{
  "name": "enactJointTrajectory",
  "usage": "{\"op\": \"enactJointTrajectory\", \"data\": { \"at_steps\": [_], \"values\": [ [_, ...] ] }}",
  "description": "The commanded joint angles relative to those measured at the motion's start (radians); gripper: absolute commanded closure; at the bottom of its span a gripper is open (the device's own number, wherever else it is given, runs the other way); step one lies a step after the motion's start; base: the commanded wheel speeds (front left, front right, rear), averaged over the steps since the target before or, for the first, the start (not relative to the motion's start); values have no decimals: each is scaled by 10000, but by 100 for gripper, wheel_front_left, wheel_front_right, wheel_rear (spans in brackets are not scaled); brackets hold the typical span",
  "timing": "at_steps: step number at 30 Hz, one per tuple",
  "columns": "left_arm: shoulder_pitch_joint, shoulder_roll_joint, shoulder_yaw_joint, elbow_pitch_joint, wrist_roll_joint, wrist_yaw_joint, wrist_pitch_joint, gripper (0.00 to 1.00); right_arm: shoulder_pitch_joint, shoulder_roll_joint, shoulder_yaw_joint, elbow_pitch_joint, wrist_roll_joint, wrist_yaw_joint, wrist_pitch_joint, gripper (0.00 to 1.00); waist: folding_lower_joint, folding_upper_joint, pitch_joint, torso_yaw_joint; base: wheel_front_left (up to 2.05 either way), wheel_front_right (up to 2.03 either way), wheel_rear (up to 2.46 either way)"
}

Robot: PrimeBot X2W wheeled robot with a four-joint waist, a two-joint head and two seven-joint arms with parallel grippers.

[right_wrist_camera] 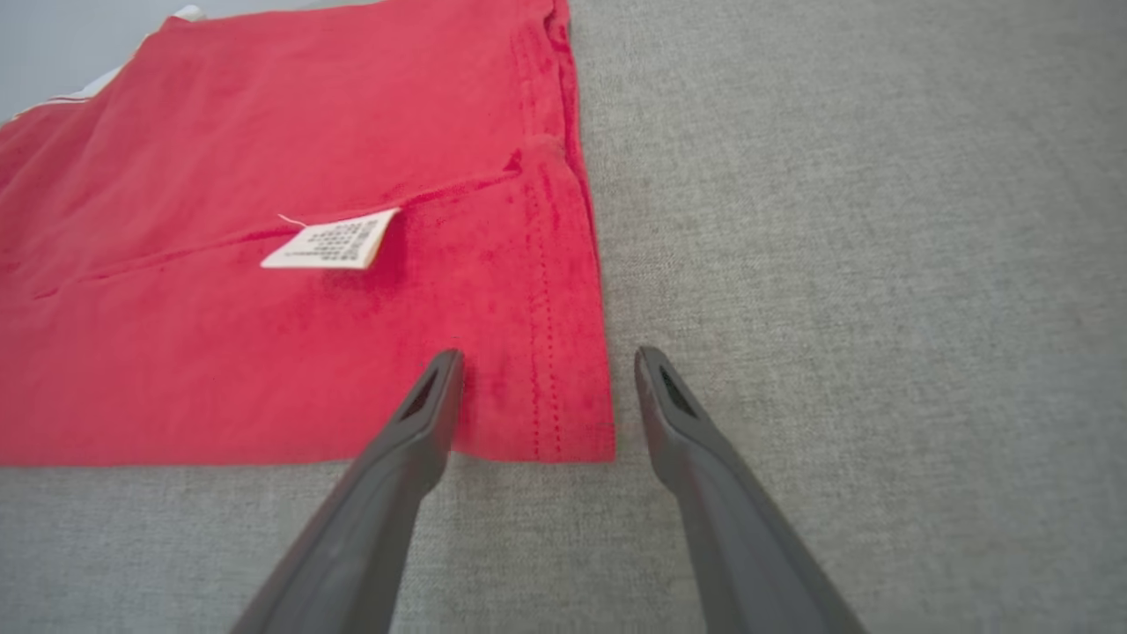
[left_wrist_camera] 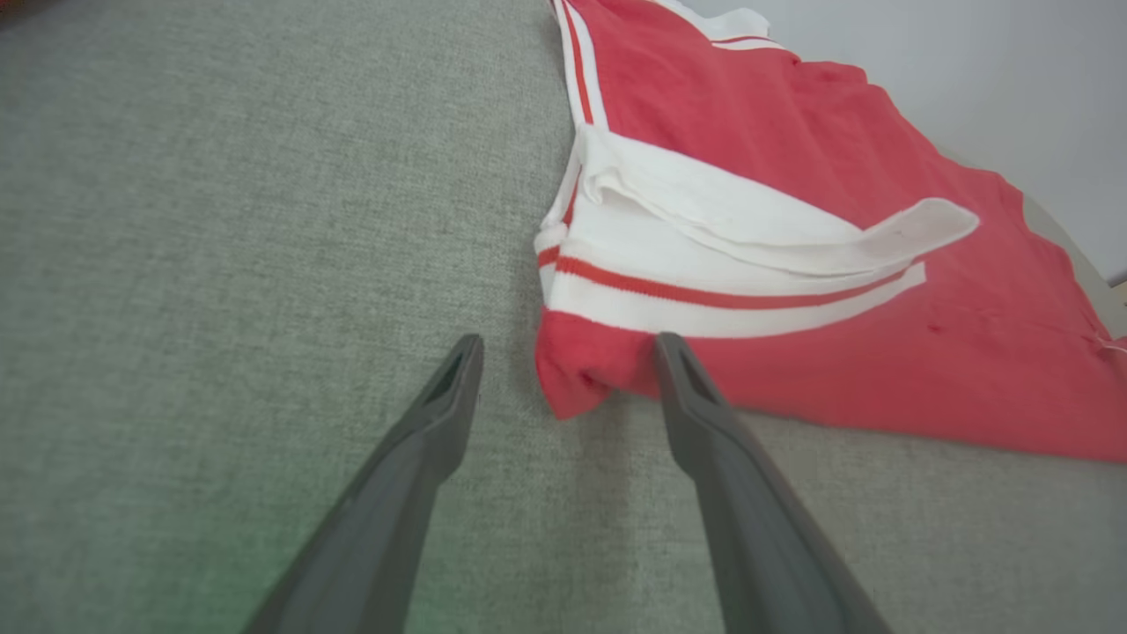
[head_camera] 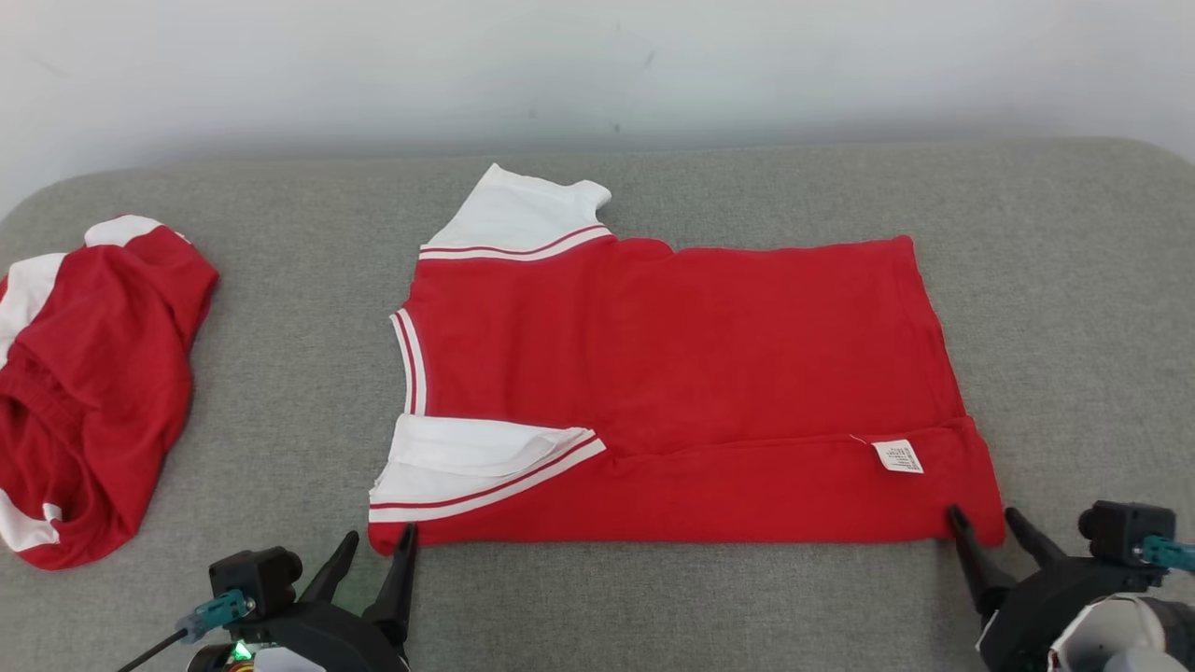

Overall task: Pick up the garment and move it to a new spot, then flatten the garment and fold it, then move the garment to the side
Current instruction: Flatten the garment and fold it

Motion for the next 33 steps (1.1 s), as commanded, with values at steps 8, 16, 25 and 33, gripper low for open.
{"op": "enactJointTrajectory", "data": {
  "at_steps": [8,16,25,33],
  "values": [
    [-333,-216,48,678,-196,-343,-121,100,-326,466,301,763,7,-26,-49,100,0,-1,34,-87,0,0,0],
    [282,-198,116,764,-394,-587,-389,100,-43,276,418,679,266,-28,-621,100,0,-1,-545,22,0,0,0],
    [1534,75,-86,-438,-124,-142,-502,100,1208,-106,-70,-187,466,-28,-677,100,0,-1,-960,232,0,0,0],
    [2360,224,-242,-1566,-57,396,-406,100,2431,27,-777,-1233,259,-26,-148,100,0,-1,-1010,324,0,0,0]
  ]
}}
